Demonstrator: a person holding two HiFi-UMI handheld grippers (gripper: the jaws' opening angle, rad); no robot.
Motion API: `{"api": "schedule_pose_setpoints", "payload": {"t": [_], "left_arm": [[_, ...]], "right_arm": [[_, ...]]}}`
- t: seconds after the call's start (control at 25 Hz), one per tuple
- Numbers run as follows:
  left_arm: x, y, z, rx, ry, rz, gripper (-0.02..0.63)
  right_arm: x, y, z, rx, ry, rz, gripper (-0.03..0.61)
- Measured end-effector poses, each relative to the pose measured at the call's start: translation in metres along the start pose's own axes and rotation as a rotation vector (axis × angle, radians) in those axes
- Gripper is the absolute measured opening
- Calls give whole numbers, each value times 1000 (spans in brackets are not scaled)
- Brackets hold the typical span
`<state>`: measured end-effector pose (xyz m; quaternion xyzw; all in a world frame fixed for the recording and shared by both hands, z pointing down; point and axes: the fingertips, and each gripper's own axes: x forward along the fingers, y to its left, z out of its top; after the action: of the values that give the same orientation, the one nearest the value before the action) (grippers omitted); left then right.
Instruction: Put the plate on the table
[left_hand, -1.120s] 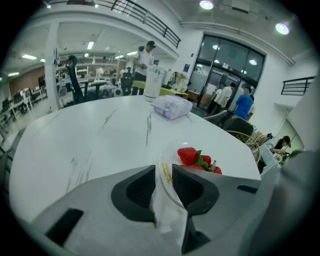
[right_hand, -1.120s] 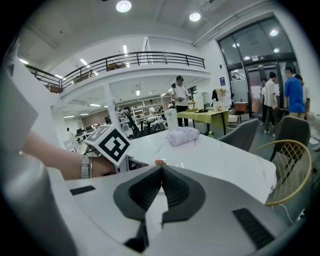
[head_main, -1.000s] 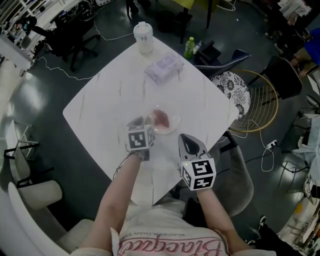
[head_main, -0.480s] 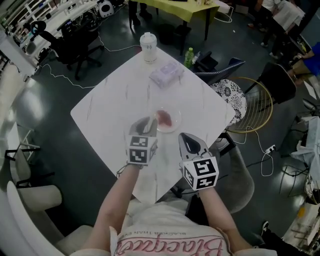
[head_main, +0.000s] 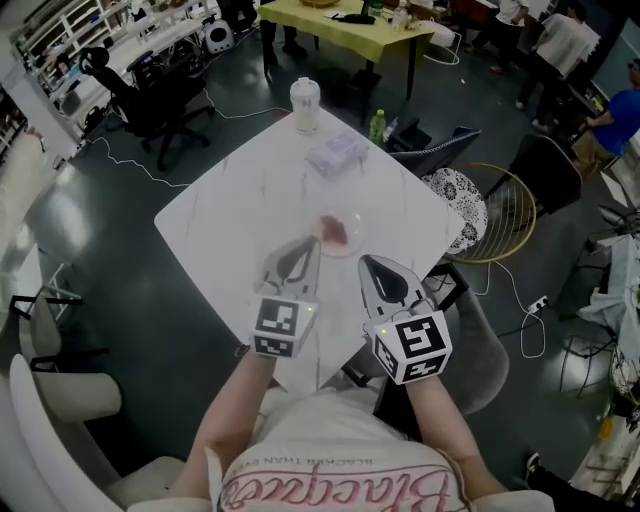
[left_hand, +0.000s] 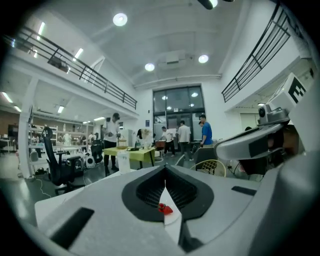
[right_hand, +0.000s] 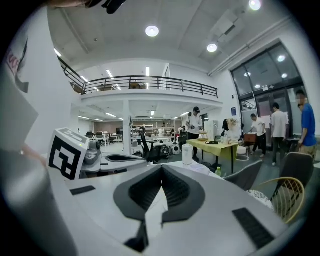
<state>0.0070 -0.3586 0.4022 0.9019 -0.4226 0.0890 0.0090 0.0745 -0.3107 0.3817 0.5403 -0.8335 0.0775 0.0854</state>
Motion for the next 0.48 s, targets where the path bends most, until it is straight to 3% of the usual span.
{"api": "schedule_pose_setpoints", "payload": {"t": [0.48], "left_arm": [[-62,-28,64,43,-190,-46,5]], "right_arm": [[-38,40,42,-73,-113,14,3]]}}
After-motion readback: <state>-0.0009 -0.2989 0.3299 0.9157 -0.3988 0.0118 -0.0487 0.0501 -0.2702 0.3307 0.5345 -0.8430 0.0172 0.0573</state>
